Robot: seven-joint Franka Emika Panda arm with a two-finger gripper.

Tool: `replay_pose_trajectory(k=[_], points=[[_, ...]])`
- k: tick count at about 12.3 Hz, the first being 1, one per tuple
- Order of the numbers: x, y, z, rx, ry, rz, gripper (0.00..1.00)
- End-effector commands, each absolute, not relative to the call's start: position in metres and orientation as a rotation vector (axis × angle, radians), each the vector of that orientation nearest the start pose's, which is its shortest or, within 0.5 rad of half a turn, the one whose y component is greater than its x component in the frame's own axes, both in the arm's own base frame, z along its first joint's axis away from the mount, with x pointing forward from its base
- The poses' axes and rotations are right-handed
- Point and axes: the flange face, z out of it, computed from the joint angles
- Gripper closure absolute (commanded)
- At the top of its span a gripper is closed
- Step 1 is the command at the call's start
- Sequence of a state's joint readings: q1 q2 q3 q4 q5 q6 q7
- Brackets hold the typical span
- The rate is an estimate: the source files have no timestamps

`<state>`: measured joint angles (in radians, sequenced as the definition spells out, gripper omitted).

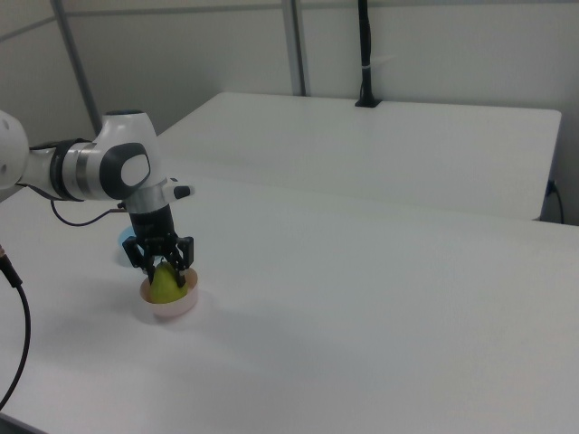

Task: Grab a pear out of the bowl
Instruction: 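Close the gripper on the pear and lift it from the bowl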

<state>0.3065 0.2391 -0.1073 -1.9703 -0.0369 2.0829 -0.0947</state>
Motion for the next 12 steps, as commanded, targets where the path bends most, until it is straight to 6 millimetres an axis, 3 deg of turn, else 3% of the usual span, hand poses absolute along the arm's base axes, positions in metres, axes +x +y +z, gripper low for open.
replay_pose_trajectory(k=[1,6,9,12], points=[[0.574,0.118,0.352,-3.159,-0.517,0.153,0.55],[0.576,0.118,0.401,-3.152,-0.477,0.134,0.55],[0.578,0.109,0.425,-3.152,-0.451,0.127,0.55],[0.58,0.086,0.443,-3.156,-0.405,0.131,0.55]])
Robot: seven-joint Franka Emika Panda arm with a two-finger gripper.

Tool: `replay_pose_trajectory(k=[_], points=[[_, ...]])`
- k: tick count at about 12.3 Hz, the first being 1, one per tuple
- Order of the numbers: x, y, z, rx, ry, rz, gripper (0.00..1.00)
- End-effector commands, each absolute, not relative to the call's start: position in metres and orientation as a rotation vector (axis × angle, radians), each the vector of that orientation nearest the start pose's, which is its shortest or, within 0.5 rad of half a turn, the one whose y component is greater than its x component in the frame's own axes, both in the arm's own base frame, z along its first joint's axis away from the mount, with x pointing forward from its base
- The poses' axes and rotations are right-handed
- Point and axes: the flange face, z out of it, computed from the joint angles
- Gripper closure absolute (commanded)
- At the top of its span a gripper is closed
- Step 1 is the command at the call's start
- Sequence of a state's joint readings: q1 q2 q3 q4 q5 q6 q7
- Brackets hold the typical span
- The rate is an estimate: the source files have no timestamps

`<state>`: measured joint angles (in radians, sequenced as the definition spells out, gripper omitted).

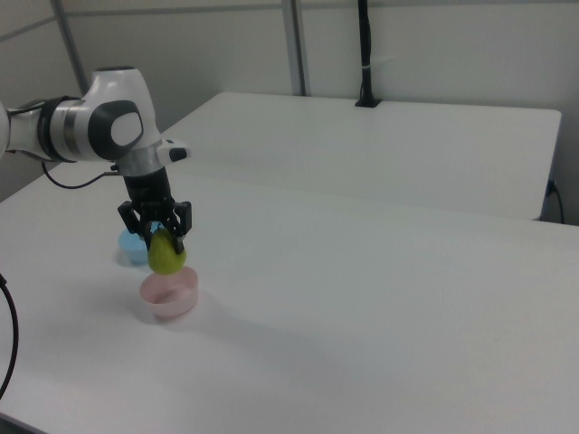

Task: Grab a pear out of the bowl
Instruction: 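Carry the pear away from the pink bowl and lower it to the table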

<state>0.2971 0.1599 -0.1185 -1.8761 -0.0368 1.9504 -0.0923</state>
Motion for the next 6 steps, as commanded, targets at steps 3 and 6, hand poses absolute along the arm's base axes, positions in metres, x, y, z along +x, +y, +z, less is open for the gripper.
replay_pose_trajectory(k=[3,6], points=[[0.59,0.036,0.448,-3.176,-0.299,0.103,0.55],[0.594,-0.029,0.442,-3.179,-0.242,0.098,0.54]])
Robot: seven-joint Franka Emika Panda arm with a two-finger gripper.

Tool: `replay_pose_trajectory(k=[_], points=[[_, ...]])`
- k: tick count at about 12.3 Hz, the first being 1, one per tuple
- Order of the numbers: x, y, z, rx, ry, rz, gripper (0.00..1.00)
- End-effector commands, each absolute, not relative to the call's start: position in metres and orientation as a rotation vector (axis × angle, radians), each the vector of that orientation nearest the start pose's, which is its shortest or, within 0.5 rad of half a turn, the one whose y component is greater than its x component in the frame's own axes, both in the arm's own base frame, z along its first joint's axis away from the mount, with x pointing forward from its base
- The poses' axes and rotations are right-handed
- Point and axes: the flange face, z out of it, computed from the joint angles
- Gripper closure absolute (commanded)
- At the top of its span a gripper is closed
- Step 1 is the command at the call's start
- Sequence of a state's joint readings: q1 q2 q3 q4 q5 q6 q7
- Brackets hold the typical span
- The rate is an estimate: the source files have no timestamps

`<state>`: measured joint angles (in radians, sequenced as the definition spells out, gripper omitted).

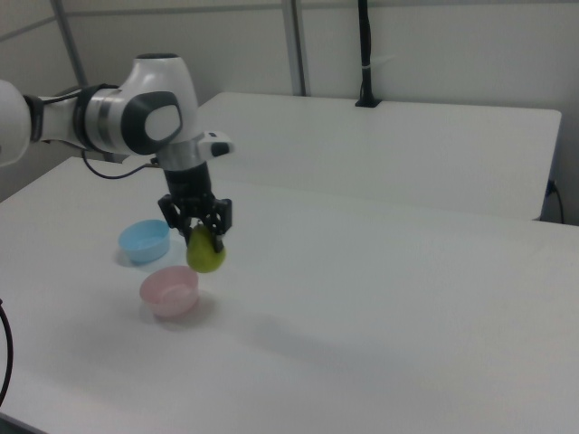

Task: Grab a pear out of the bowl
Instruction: 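Carry the pear away from the pink bowl and lower it to the table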

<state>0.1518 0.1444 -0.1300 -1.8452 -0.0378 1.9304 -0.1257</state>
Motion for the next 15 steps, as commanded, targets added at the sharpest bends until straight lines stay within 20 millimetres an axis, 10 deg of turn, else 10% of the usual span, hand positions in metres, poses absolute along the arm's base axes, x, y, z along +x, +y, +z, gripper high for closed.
replay_pose_trajectory(k=[1,8,13,15], points=[[0.595,-0.049,0.432,-3.178,-0.221,0.122,0.54],[0.594,-0.17,0.36,-3.182,-0.076,0.156,0.52],[0.592,-0.176,0.357,-3.18,-0.079,0.164,0.0],[0.593,-0.175,0.361,-3.182,-0.072,0.157,0.0]])
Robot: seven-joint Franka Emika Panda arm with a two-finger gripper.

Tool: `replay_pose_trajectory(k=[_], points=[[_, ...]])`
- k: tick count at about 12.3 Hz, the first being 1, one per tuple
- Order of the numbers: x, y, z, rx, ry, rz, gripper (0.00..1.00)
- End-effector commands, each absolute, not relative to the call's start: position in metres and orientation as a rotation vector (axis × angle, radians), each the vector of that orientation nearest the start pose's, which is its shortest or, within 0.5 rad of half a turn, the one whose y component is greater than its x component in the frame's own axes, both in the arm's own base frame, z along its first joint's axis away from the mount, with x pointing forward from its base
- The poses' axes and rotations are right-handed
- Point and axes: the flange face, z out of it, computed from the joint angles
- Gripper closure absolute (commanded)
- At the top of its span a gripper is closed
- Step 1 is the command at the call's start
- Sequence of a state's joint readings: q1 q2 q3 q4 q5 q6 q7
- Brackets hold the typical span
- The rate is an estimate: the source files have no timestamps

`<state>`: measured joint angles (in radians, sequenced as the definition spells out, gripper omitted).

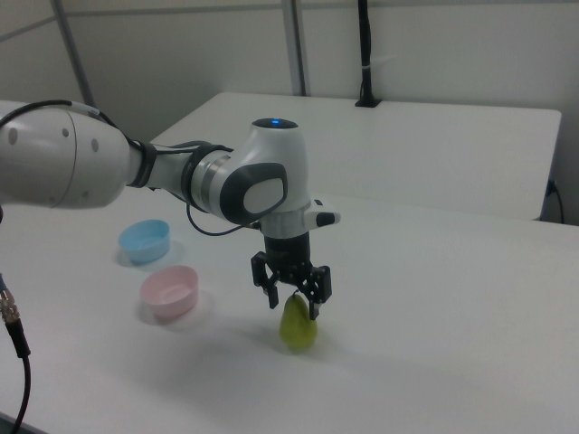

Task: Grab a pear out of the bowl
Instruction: 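Carry the pear away from the pink bowl and lower it to the table, then open the gripper to release the pear and raise the arm away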

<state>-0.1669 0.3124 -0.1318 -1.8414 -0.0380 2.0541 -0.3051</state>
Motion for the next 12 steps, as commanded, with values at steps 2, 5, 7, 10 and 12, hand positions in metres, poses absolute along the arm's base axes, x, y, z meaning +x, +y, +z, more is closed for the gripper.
replay_pose_trajectory(k=[2,5,7,10,12], points=[[0.593,-0.17,0.384,-3.19,-0.067,0.108,0.0],[0.598,-0.137,0.414,-3.199,-0.038,0.037,0.0],[0.604,-0.103,0.443,-3.201,0.027,-0.007,0.0],[0.606,-0.063,0.485,-3.196,0.084,0.009,0.0],[0.592,-0.022,0.531,-3.188,0.073,0.017,0.0]])
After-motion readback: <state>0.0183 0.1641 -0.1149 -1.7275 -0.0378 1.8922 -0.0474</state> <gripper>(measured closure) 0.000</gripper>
